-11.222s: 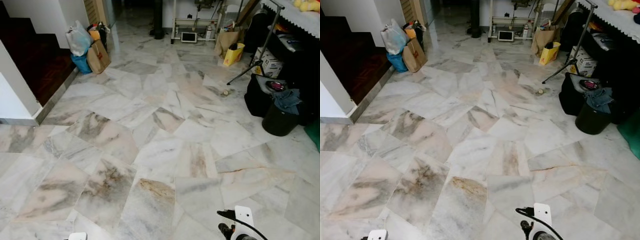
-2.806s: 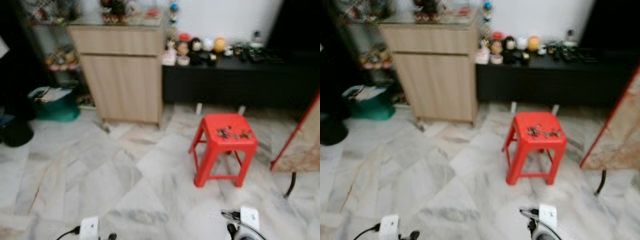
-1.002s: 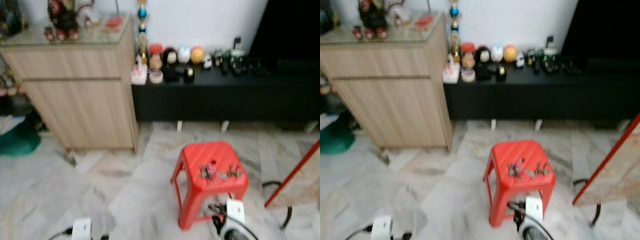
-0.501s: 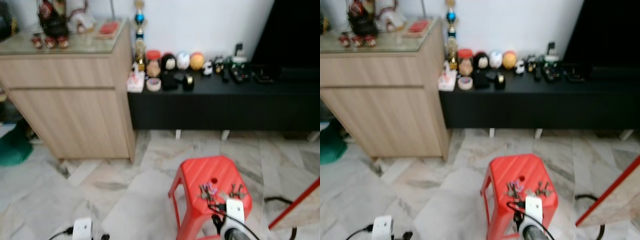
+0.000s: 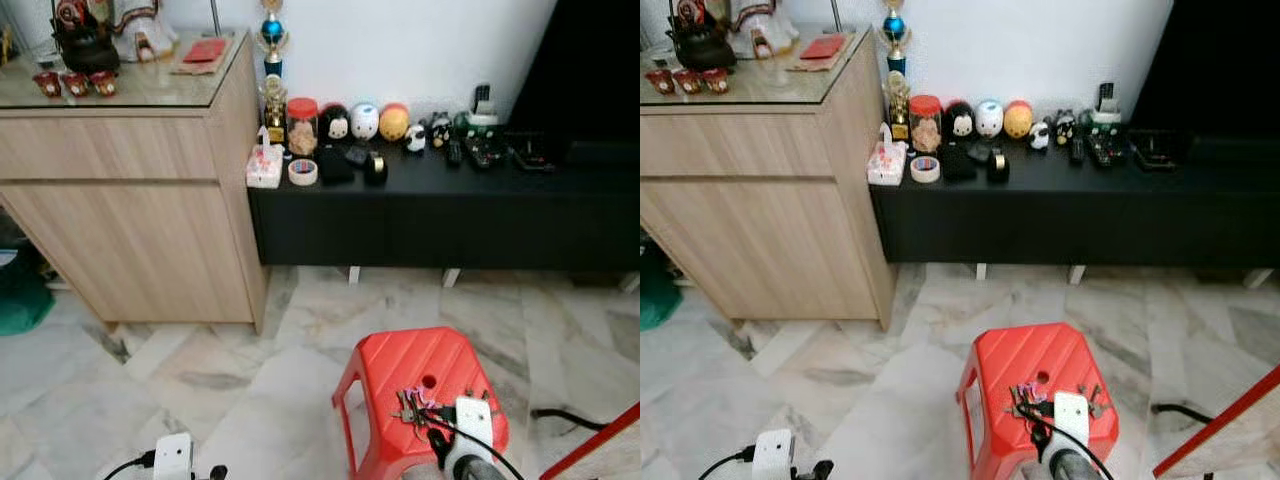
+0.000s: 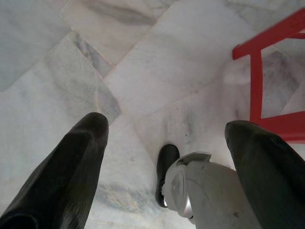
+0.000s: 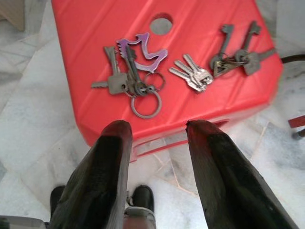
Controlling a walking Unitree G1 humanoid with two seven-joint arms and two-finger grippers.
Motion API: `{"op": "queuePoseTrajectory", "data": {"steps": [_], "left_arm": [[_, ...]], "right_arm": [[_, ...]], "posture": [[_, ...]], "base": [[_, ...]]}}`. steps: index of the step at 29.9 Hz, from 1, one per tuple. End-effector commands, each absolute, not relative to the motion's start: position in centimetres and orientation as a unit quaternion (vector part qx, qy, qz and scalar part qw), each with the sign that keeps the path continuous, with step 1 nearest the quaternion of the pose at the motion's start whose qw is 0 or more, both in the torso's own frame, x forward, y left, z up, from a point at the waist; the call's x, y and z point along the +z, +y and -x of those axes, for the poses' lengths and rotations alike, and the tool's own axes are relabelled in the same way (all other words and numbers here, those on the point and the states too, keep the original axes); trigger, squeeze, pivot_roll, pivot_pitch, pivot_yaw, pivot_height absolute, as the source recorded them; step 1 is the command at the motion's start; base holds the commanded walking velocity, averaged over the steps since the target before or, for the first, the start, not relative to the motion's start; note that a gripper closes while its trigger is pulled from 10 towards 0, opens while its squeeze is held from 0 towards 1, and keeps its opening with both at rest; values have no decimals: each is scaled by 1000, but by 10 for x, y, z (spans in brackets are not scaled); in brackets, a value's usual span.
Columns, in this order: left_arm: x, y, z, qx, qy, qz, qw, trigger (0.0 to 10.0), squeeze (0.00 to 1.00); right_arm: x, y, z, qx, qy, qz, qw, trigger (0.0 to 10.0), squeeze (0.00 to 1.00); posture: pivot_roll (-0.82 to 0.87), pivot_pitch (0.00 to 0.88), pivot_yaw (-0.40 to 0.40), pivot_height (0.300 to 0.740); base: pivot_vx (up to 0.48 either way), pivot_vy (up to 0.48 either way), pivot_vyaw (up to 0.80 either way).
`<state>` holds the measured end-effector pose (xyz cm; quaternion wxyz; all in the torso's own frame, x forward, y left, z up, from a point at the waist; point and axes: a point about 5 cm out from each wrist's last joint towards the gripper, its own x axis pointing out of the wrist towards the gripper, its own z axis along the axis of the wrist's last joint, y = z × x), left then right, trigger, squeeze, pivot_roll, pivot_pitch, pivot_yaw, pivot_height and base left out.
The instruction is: Hang keys on a hook
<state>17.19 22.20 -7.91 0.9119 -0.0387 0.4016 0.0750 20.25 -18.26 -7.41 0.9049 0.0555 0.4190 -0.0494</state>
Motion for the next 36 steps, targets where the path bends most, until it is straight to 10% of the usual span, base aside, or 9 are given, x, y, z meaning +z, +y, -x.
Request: {"op": "queuePoseTrajectory", "data": {"steps": [1, 24, 27, 36], "left_arm": [[-79, 220, -172, 75, 400, 43, 913, 10000, 0], [-39, 227, -225, 61, 252, 32, 965, 10000, 0], [-21, 226, -241, 49, 179, 35, 982, 10000, 0], [-10, 215, -245, 37, 120, 49, 991, 10000, 0]], "right_arm": [[-73, -187, -202, -50, 419, -48, 906, 10000, 0], [-59, -186, -214, -10, 315, -43, 948, 10000, 0], [-7, -167, -279, 27, 187, -20, 982, 10000, 0], [-9, -170, -275, 15, 182, -21, 983, 10000, 0]], "posture": [[58, 0, -33, 708], [55, 0, -40, 708], [50, 0, -45, 708], [53, 0, -56, 708]], "base": [[244, -412, 0], [31, -54, 0], [0, 0, 0], [0, 0, 0]]}}
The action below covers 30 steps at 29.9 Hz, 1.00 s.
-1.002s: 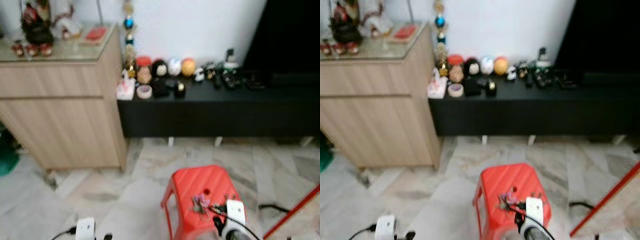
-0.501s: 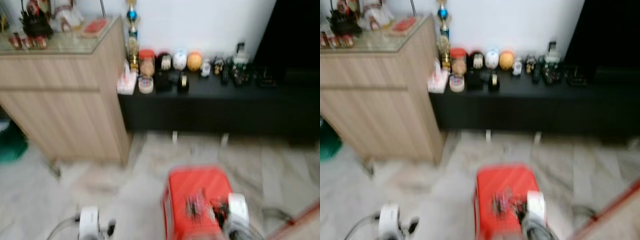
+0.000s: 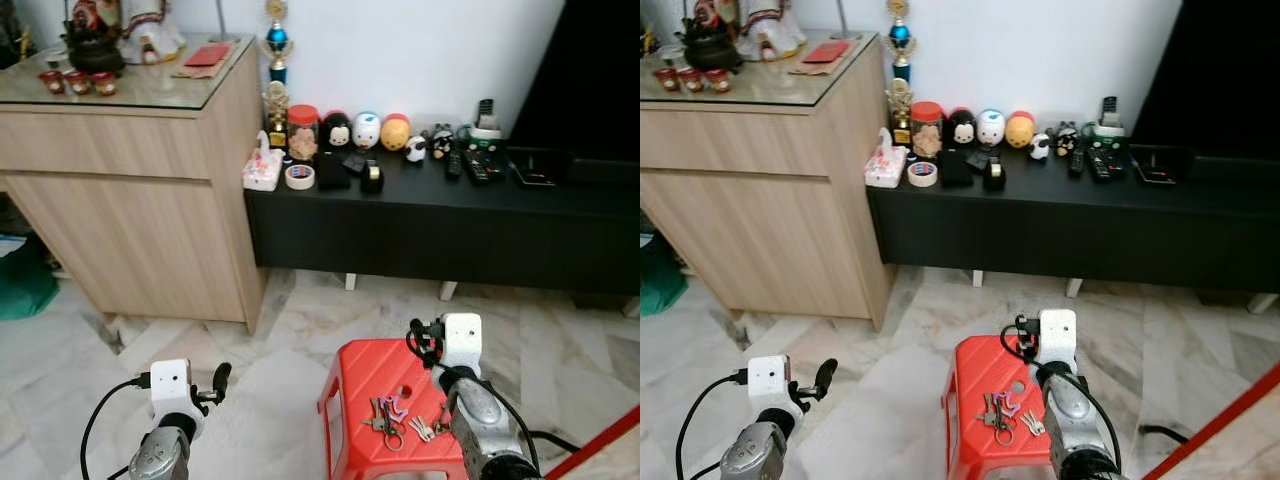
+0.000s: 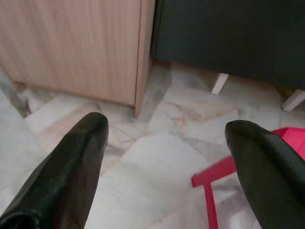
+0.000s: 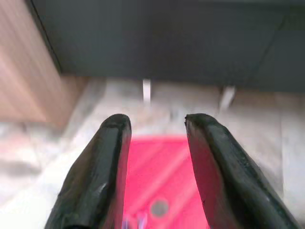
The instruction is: Hang keys on a hook
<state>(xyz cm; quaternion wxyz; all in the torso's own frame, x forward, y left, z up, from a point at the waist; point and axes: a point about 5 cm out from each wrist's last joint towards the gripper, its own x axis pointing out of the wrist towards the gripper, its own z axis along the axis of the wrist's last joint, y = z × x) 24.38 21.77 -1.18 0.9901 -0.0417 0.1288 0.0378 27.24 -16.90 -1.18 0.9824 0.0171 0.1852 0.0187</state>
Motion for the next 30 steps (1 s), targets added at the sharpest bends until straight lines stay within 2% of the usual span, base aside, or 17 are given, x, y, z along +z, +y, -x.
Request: {"op": "queuePoseTrajectory", "data": {"steps": [1, 8, 16, 30], "left_arm": [[-9, 214, -245, 36, 116, 51, 991, 10000, 0], [2, 207, -256, 24, 84, 55, 995, 10000, 0], [-1, 201, -256, 8, 96, 51, 994, 10000, 0], [-5, 200, -255, 6, 114, 50, 992, 10000, 0]], "right_arm": [[-11, -169, -275, 14, 186, -21, 982, 10000, 0], [-16, -169, -271, 8, 205, -27, 978, 10000, 0], [-21, -169, -267, 14, 229, -31, 973, 10000, 0], [-26, -169, -263, 13, 245, -25, 969, 10000, 0]], "posture": [[49, 0, -55, 708], [49, 0, -55, 708], [45, 0, -50, 658], [53, 0, -48, 658]], "base": [[0, 0, 0], [0, 0, 0], [0, 0, 0], [0, 0, 0]]}}
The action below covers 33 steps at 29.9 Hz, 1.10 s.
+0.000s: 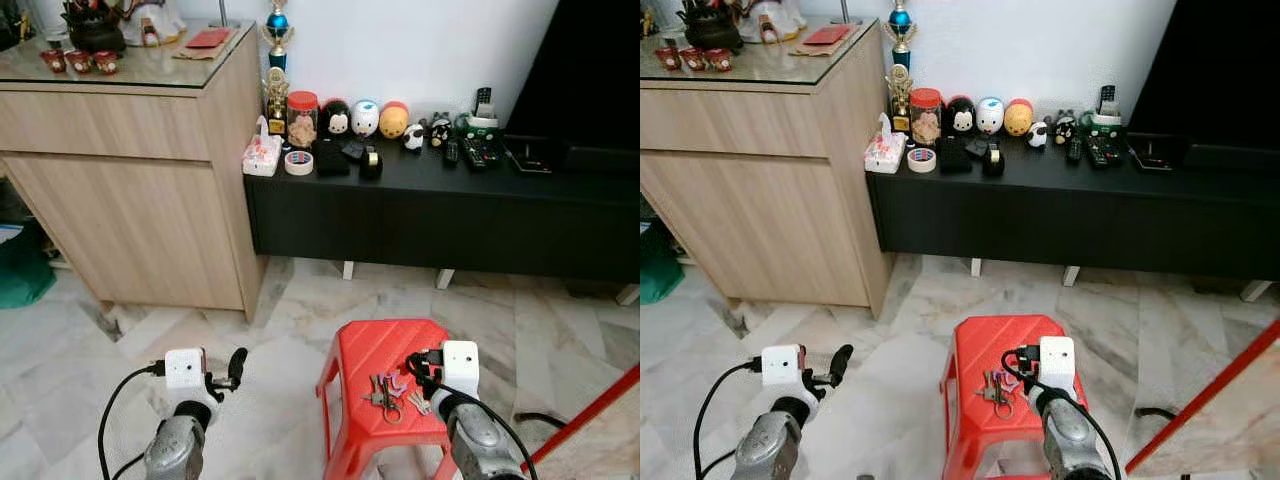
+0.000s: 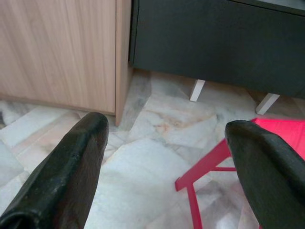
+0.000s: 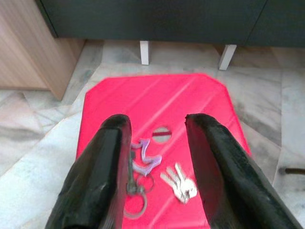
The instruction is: Hang keys on a hook
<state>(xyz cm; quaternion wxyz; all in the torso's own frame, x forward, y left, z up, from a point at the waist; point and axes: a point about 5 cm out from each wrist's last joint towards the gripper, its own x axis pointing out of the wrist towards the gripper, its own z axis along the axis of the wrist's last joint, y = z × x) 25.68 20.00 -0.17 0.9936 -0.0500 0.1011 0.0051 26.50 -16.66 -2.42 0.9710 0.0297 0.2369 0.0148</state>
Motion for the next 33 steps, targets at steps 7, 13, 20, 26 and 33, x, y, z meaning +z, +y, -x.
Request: {"op": "queuePoseTrajectory", "data": {"steps": [7, 13, 20, 26, 33], "left_arm": [[-5, 197, -257, 3, 118, 54, 992, 10000, 0], [-6, 193, -259, -4, 123, 55, 991, 10000, 0], [-6, 191, -259, -8, 126, 53, 991, 10000, 0], [-7, 190, -259, -9, 128, 53, 990, 10000, 0], [-6, 189, -260, -8, 126, 58, 990, 10000, 0]], "right_arm": [[-28, -168, -262, 13, 253, -25, 967, 10000, 0], [-30, -168, -261, 14, 261, -27, 965, 10000, 0], [-36, -167, -256, 12, 288, -23, 957, 10000, 0], [-36, -167, -254, 13, 283, -26, 959, 10000, 0], [-38, -167, -252, 17, 293, -22, 956, 10000, 0]], "posture": [[54, 0, -49, 658], [56, 0, -49, 658], [56, 0, -49, 658], [54, 0, -46, 649], [56, 0, -47, 649]], "base": [[0, 0, 0], [0, 0, 0], [0, 0, 0], [0, 0, 0], [0, 0, 0]]}}
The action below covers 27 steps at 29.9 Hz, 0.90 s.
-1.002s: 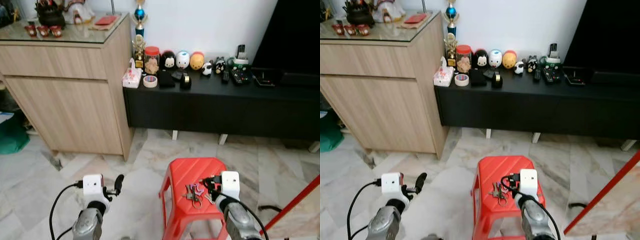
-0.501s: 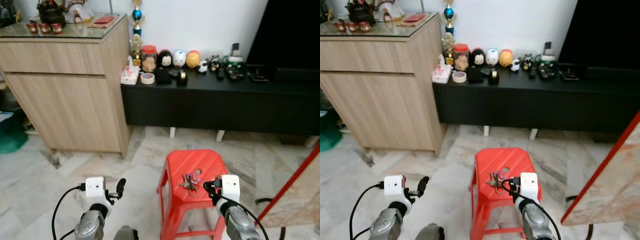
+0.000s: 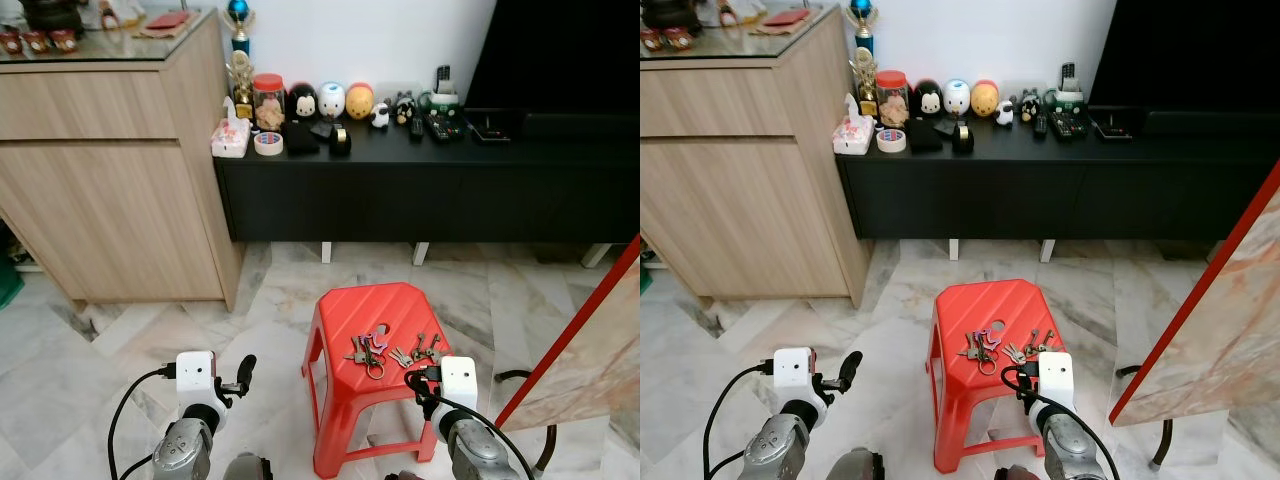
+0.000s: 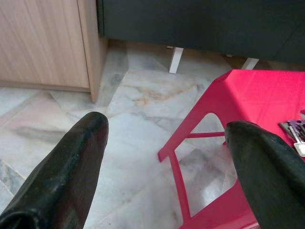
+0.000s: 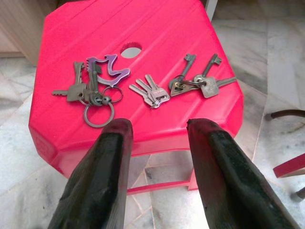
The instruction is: Hang keys on a hook
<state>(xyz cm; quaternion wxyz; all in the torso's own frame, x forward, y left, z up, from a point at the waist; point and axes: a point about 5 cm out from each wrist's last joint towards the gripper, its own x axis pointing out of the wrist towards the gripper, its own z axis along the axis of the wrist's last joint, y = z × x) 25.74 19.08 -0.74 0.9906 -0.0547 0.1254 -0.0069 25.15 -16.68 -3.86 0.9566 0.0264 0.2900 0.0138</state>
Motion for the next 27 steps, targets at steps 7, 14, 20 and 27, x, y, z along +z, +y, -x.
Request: {"op": "queuePoseTrajectory", "data": {"steps": [7, 14, 20, 27], "left_arm": [[-5, 189, -262, -11, 128, 58, 990, 10000, 0], [-5, 189, -264, -9, 129, 51, 990, 10000, 0], [-5, 187, -264, -17, 132, 41, 990, 10000, 0], [-5, 186, -264, -21, 133, 39, 990, 10000, 0]], "right_arm": [[-40, -167, -250, 28, 298, -8, 954, 10000, 0], [-44, -170, -246, 20, 312, -17, 950, 10000, 0], [-46, -173, -242, 17, 319, -21, 947, 10000, 0], [-47, -172, -242, 18, 321, -24, 946, 10000, 0]], "posture": [[56, 0, -47, 649], [56, 2, -48, 649], [54, 3, -47, 649], [56, 4, -48, 649]], "base": [[0, 0, 193], [108, 0, 616], [305, 0, 0], [320, 0, 0]]}}
